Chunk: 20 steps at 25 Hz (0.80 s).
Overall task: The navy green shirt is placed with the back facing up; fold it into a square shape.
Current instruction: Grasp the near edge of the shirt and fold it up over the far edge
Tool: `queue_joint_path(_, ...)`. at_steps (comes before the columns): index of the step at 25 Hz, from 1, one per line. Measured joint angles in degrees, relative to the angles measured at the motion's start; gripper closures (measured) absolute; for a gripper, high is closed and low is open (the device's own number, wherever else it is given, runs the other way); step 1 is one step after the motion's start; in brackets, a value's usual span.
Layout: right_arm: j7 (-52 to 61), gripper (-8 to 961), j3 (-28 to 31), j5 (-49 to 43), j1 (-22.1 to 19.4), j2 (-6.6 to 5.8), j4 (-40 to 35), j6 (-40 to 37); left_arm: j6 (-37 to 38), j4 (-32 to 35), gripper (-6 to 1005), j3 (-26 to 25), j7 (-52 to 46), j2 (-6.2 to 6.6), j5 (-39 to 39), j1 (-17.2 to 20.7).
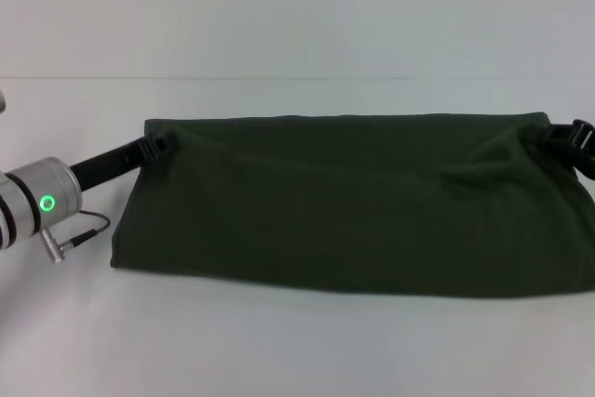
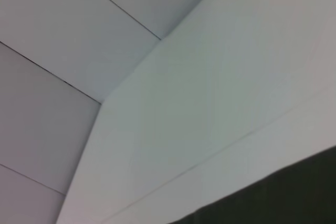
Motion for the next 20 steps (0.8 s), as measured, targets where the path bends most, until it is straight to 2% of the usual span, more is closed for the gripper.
queue_joint_path(10,-0.05,912,-0.21,5.02,0.74,-1.13,-0.92,-1.15,-0.41,1.33,970,-0.05,1.62,0.26,-6.26,-0.44)
queue_joint_path(20,-1.62,911,-0.13,8.29,2.37,-1.39,-1.02,2.3,-3.41,1.26,971,-0.59,4.16,-0.42,-9.9,-1.6)
